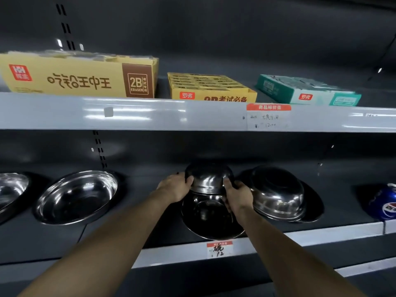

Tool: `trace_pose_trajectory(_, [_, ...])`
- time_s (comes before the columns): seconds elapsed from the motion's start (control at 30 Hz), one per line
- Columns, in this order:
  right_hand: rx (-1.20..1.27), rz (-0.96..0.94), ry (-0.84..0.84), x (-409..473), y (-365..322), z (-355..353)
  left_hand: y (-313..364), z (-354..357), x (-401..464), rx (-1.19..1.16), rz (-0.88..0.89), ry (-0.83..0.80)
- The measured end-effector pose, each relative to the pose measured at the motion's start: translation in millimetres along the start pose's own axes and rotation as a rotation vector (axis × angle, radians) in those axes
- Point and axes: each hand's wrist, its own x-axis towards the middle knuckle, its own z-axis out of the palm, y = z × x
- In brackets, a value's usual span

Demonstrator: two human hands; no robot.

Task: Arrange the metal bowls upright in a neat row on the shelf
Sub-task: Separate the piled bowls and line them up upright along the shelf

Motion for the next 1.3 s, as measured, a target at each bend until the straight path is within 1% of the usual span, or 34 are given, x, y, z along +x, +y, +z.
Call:
trace_pose_trajectory(0.2, [-0.041,0.0,0.018,6.8,-3.1,-2.4,7.4,11.9,20.8,-0.239,-0.131,-0.009])
trace_pose_trajectory(0.37, [-0.062,-0.008,0.05,5.5,-5.8,-2.8,17.3,14.7,25.3,-0.254,-0.154,0.042])
trace_pose_trajectory(0.57, [0.043,-0.006,-0.013,-3.7,-4.7,-4.2,22.2,8.4,13.6,-0.296,-0.161,0.131])
trace_pose_trajectory(0.63, [0.06,-0.034,-0.029,-9.8,-6.6,-3.3,22.4,5.7,5.6,-0.306,-0.168,0.179])
trace_pose_trajectory(0.87, [0.009,-0.2,-0.07,-28.3,-11.5,-4.4,20.4,-7.4,-28.0,-0.375,-0.175,0.274])
trace_pose_trajectory(0.93, [0.002,-0.246,-0.093,-31.7,-12.5,-4.6,16.2,-10.6,-37.5,-0.435,-0.184,0.29])
trace_pose_trajectory(1.07, [0.14,-0.252,-0.167,-40.3,-14.1,0.5,4.0,-12.1,-54.6,-0.574,-0.261,0.299])
trace_pose_trajectory(1.17, [0.164,-0.298,-0.234,-49.4,-13.7,9.0,-9.1,-13.2,-64.8,-0.664,-0.317,0.354])
trace_pose_trajectory(1.23, [0.166,-0.343,-0.262,-55.8,-12.9,14.5,-19.7,-14.2,-69.9,-0.735,-0.318,0.413])
trace_pose_trajectory(1.3, [0.163,-0.378,-0.275,-62.5,-13.3,20.0,-31.4,-15.4,-73.1,-0.817,-0.26,0.477])
